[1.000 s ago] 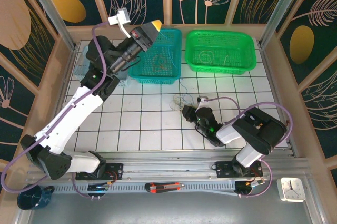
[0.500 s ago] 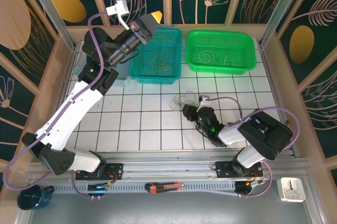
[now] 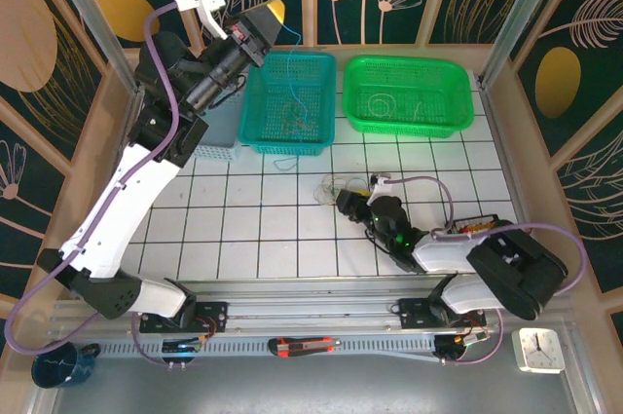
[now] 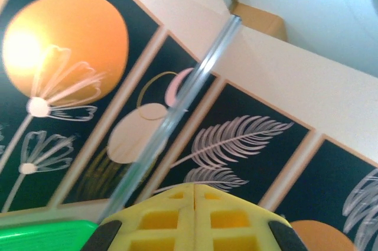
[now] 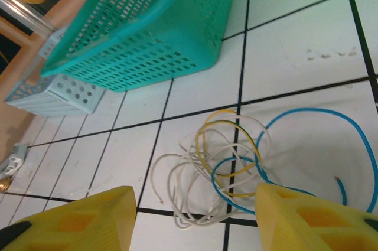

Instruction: Untangle the cables

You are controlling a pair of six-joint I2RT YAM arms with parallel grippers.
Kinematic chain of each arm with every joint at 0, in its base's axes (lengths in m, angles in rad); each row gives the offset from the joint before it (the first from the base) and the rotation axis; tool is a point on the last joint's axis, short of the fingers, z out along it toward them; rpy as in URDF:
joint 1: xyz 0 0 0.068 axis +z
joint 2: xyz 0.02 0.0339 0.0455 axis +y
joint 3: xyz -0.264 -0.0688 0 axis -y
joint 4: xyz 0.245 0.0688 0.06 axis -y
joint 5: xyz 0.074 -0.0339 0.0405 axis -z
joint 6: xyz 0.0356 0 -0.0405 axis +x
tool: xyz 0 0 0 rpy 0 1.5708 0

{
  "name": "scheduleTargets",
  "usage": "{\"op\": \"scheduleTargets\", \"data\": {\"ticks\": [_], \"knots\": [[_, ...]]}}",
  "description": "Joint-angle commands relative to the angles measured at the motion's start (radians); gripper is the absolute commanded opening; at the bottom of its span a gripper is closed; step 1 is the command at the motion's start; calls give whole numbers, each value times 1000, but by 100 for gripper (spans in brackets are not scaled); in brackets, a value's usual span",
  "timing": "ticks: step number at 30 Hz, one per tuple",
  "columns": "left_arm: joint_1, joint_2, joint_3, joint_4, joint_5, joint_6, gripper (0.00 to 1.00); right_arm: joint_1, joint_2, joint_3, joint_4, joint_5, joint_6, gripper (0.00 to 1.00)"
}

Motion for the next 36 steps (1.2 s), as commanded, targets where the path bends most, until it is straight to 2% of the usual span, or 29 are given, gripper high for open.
{"op": "scheduleTargets", "data": {"ticks": [1,8,16,23,29,36], "knots": [[37,12,21,-58,-77,91,0,1,-80,32,-103,-2,-33,59],[168,35,5,-64,-132,141,0,-23,-252,77,-292,6,-70,68],[363,117,-29,-24,-123,140,0,-90,-367,128,-454,-34,-80,69],[497,212,-119,33,-115,157,0,-98,-410,167,-549,-45,-86,68],[556,275,-217,117,-88,180,0,-101,-445,160,-589,-40,-77,68],[574,330,-318,163,-93,197,0,-100,-470,150,-615,-27,-70,68]]}}
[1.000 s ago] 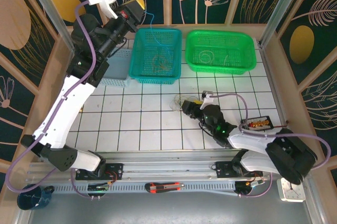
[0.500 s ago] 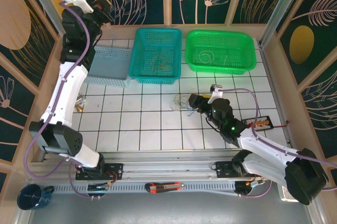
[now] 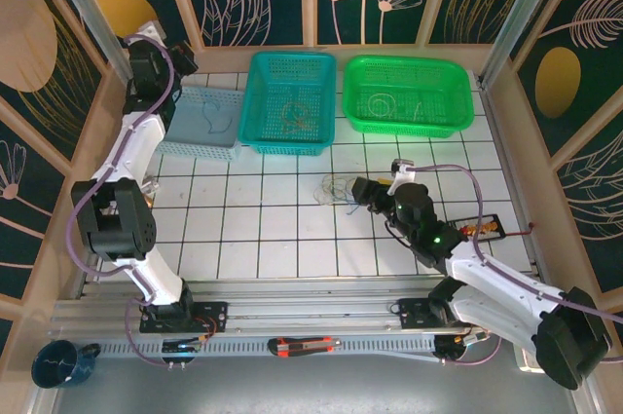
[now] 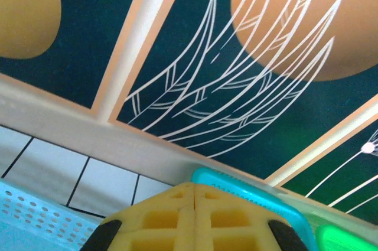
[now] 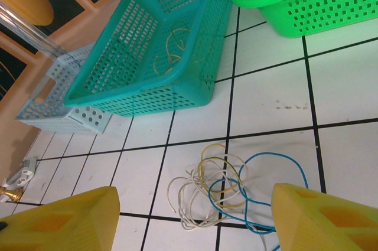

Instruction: Untangle the cables

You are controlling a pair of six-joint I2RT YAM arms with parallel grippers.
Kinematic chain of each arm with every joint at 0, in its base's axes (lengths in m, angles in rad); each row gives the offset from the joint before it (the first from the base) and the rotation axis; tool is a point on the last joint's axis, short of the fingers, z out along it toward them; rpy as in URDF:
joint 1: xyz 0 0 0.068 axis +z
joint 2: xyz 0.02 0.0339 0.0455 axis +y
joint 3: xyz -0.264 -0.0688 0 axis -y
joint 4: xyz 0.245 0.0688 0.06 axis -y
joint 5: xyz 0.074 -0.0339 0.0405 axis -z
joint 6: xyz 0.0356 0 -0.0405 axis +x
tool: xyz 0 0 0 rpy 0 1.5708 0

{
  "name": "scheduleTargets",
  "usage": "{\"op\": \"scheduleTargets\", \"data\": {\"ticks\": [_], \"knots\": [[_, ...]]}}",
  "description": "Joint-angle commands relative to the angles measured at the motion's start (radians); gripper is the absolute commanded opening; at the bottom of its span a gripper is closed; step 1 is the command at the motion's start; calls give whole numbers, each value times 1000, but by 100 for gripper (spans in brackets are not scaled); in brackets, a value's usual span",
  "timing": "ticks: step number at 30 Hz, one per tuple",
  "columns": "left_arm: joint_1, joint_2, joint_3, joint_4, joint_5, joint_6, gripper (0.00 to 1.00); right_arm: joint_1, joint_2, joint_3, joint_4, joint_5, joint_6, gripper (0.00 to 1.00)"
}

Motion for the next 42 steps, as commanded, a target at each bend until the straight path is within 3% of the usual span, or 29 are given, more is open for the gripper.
{"op": "scheduleTargets", "data": {"ticks": [1,6,8,9,13,17,30,37,42], "knots": [[6,9,-66,93,10,24,0,-7,-20,15,-24,17,-6,68],[12,3,-167,126,-16,31,1,-11,-15,16,-28,13,-4,68],[20,6,-181,124,-13,33,9,-16,-12,21,-34,5,-4,68],[24,7,-184,122,-12,34,18,-19,-10,25,-36,3,-5,68],[35,7,-170,100,-13,35,66,-32,-9,36,-52,-8,-10,69],[38,6,-131,62,-3,41,98,-42,-9,37,-56,-15,-11,68],[40,3,-80,3,92,-35,99,-92,15,41,-64,-63,-1,68],[40,11,-84,-53,228,-136,99,-111,32,35,-61,-83,5,68],[41,-61,-199,9,340,-165,99,-137,68,32,-54,-127,9,68]]}}
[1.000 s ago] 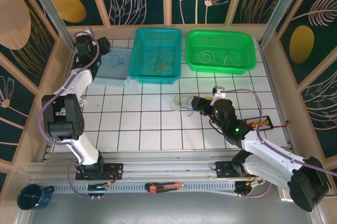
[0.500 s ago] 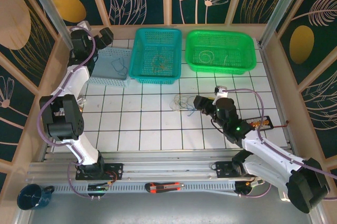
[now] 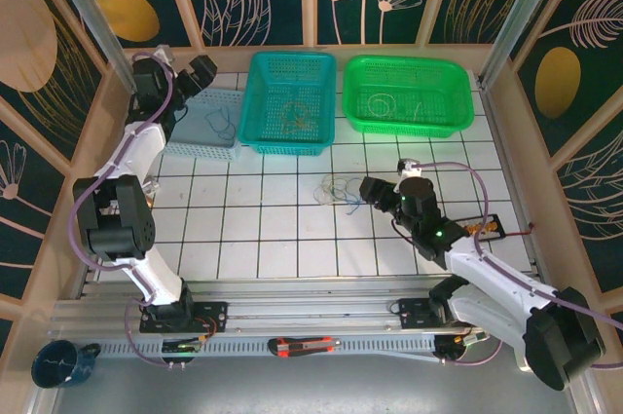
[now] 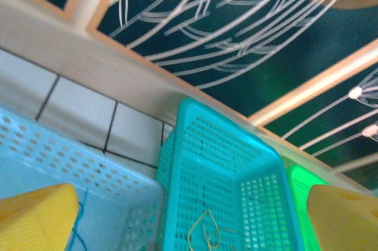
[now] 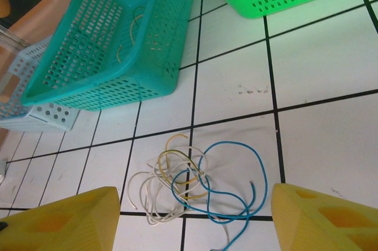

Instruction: Untangle the cables

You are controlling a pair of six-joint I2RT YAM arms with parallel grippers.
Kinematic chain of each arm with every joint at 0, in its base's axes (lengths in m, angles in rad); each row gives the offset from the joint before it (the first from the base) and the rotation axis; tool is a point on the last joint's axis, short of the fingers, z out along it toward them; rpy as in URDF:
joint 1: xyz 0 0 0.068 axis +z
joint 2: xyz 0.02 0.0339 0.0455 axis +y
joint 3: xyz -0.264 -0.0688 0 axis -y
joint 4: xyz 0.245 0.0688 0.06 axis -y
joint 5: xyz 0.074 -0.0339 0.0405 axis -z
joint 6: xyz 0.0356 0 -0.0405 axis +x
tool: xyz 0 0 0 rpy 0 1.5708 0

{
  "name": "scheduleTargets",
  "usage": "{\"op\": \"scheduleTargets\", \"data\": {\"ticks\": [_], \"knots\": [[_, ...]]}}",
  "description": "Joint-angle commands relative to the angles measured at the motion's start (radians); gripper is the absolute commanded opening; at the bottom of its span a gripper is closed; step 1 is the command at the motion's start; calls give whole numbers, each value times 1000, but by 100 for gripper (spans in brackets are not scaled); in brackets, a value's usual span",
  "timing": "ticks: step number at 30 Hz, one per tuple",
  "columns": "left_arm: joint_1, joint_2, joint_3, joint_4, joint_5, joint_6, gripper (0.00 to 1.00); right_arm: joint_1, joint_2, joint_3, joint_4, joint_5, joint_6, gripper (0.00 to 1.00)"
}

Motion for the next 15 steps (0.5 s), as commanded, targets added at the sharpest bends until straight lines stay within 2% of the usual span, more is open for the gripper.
{"op": "scheduleTargets", "data": {"ticks": [1,4,8,11,15], "knots": [[7,-76,-91,36,129,-33,99,-14,23,29,9,-38,7,68],[5,-155,-221,66,149,-38,99,-14,41,29,25,-52,10,68],[-22,-254,-347,-13,84,9,94,-15,65,27,41,-63,12,68],[-63,-313,-426,-85,-15,56,85,-15,82,26,52,-66,15,68],[-109,-338,-483,-119,-126,84,68,-15,95,25,61,-66,20,68]]}}
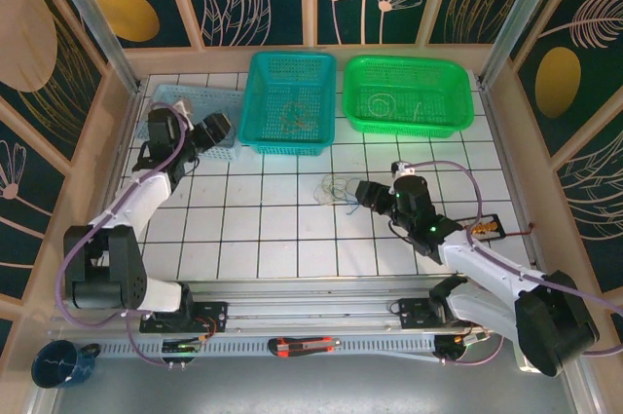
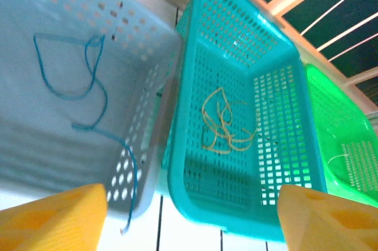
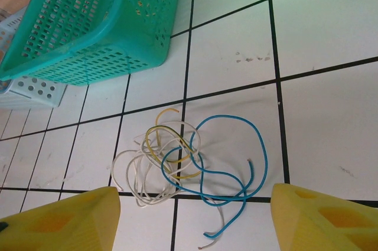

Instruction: Untangle the cables

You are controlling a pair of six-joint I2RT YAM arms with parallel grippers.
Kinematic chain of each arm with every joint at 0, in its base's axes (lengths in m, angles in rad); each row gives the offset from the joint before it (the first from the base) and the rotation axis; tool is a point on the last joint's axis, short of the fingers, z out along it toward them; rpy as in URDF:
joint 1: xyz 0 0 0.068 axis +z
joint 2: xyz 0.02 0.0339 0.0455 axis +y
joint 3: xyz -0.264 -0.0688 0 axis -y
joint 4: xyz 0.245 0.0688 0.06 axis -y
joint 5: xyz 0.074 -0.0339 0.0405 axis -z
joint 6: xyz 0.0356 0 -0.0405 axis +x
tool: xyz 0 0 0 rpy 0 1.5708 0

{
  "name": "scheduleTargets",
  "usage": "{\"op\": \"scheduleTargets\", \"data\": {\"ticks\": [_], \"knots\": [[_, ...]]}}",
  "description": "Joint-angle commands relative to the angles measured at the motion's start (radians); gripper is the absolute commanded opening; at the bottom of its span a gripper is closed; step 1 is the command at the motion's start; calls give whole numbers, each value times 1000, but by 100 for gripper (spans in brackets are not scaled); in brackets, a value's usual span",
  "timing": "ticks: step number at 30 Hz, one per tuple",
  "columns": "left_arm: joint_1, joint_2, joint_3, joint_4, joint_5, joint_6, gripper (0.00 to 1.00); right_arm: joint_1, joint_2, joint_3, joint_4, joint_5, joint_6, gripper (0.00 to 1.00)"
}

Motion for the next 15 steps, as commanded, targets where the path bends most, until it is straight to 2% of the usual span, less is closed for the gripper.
{"op": "scheduleTargets", "data": {"ticks": [1,5,9,15], "knots": [[-26,-7,-31,-64,-124,57,64,-9,5,25,40,-5,16,68],[-39,29,-15,-96,-192,105,53,-8,1,25,36,-5,17,68],[-39,64,-5,-86,-204,126,45,-8,-7,20,36,-5,22,68],[-45,101,5,-61,-183,128,43,-8,-14,11,41,-5,32,67]]}}
